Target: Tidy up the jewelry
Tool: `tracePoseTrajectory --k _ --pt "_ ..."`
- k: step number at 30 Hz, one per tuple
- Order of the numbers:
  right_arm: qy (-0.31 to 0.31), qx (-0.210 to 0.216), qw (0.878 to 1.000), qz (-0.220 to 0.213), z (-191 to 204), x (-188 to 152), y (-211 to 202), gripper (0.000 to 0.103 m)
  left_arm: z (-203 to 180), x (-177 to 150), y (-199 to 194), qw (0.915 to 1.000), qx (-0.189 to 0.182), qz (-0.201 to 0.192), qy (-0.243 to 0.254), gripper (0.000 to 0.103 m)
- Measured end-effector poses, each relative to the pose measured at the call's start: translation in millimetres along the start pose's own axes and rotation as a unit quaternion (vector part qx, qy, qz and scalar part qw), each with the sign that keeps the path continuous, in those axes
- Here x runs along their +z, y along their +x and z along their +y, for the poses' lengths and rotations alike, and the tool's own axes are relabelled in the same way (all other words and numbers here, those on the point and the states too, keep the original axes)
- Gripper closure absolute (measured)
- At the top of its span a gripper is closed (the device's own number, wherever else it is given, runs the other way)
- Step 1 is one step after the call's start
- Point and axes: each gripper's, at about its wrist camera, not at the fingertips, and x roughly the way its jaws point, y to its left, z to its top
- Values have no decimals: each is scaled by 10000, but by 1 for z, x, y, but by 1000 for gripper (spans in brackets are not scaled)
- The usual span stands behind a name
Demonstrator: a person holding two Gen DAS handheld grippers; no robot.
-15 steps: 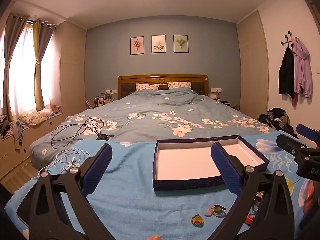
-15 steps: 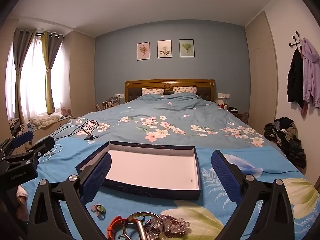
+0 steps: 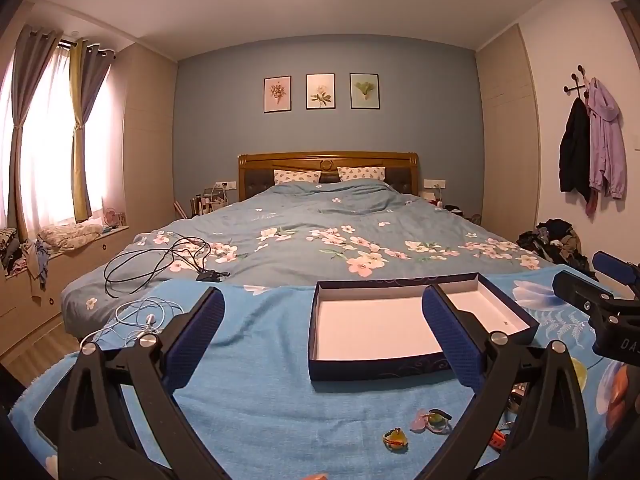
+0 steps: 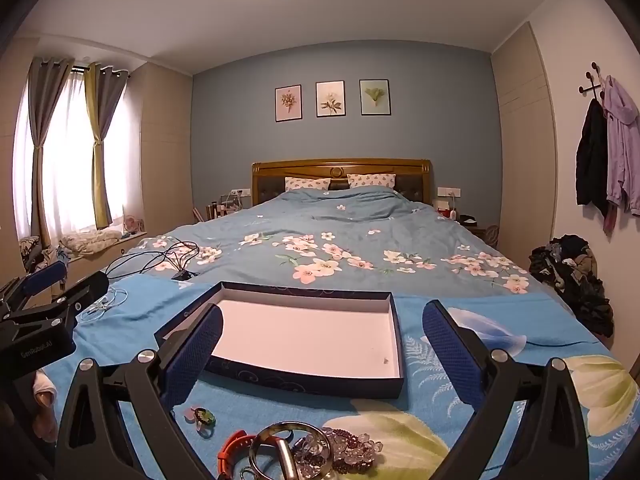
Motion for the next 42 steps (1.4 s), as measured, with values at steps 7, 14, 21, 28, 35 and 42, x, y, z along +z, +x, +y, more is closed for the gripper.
tracePoseTrajectory --k 7,14,21,28,35,42 --pt "-2 -18 10000 -20 2 -1 0 6 -3 -3 3 10000 -17 22 -19 6" --pt "-22 -44 10000 -59 5 -4 -2 6 -2 -2 1 10000 -4 18 -41 6" --pt "-22 -34 10000 -33 5 -3 0 6 -1 -2 1 10000 -6 16 -62 6" --pt "-26 -41 10000 -52 6 -4 -1 6 0 -3 0 10000 -18 2 -74 6" --pt "-9 -35 10000 -49 4 -3 0 6 1 -2 0 10000 -43 -5 -79 6" --pt "7 -11 10000 -44 2 -3 -1 6 0 -1 -2 10000 -52 -8 -72 6"
